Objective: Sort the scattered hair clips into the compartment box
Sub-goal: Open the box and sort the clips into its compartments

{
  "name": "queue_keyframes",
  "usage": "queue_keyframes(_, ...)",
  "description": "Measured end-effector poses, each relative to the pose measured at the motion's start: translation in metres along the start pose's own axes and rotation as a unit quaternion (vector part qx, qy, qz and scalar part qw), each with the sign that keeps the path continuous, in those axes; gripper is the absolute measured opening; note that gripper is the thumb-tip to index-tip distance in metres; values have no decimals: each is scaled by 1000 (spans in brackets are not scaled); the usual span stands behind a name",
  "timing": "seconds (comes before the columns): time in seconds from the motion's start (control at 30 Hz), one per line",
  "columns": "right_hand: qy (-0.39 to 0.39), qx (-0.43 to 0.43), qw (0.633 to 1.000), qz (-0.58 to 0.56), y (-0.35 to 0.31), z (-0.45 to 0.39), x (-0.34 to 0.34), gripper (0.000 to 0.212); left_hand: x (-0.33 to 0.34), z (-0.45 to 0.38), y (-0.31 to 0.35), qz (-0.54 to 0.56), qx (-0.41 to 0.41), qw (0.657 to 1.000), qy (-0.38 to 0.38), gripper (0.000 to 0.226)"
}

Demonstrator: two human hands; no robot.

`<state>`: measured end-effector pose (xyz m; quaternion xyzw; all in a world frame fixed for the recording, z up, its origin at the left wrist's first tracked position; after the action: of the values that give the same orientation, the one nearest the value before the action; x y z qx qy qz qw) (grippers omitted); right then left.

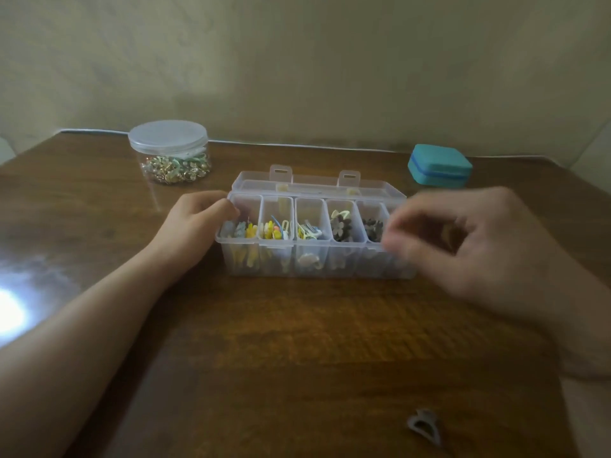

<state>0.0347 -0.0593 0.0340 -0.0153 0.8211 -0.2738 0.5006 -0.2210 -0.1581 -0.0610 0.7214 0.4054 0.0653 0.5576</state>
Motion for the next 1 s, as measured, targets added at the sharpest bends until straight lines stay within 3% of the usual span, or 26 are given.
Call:
queue_keyframes(0.07, -114, -17, 991, 75, -11, 30, 20, 34, 1, 1, 1, -3, 2, 1000, -8, 27)
queue_keyframes(0.1, -135, -33, 982, 126, -12, 47, 27, 41, 1, 1, 1, -5, 1, 1000, -10, 27)
queue_keyframes(0.2, -141, -39, 962, 231, -7, 89, 43, 50, -1, 2, 1, -9, -7, 1000, -6, 25)
queue_keyframes(0.3, -131, -20, 969, 207, 3, 109, 55, 37, 0, 4, 6, -12, 0, 1000, -10, 24)
queue_keyframes(0.4, -84, -8, 981, 176, 5, 106, 58, 22, 1, 8, 13, -28, 12, 999, -22, 28)
queue_keyframes(0.5, -19, -9, 993, 116, -4, 79, 48, 23, -1, 11, 13, -43, 11, 999, -23, 34)
queue_keyframes(0.63, 102, -36, 992, 67, -26, 7, 30, 24, -15, 9, -1, -112, -32, 991, 73, 61)
queue_keyframes(0.7, 131, -26, 987, 88, -29, -31, 29, 24, -19, 6, -9, -108, -42, 989, 86, 68)
queue_keyframes(0.83, 38, 1, 983, 180, -14, -70, 57, 32, -14, 3, -10, -74, -37, 996, 40, 43)
queue_keyframes(1.0, 185, 58, 981, -1, 22, -56, 6, 16, -8, 0, -9, -61, -4, 998, 21, 32)
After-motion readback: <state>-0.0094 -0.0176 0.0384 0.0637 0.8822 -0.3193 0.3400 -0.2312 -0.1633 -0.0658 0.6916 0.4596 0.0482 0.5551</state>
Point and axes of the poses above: each hand's wrist, its own z-axis away from the middle knuckle, its own x-axis out of the palm, y = z × x, the point moved 7 cm from there along -z, towards the middle knuckle, and after that the axes turned 11 degrees about x, right-handed, at the moved point
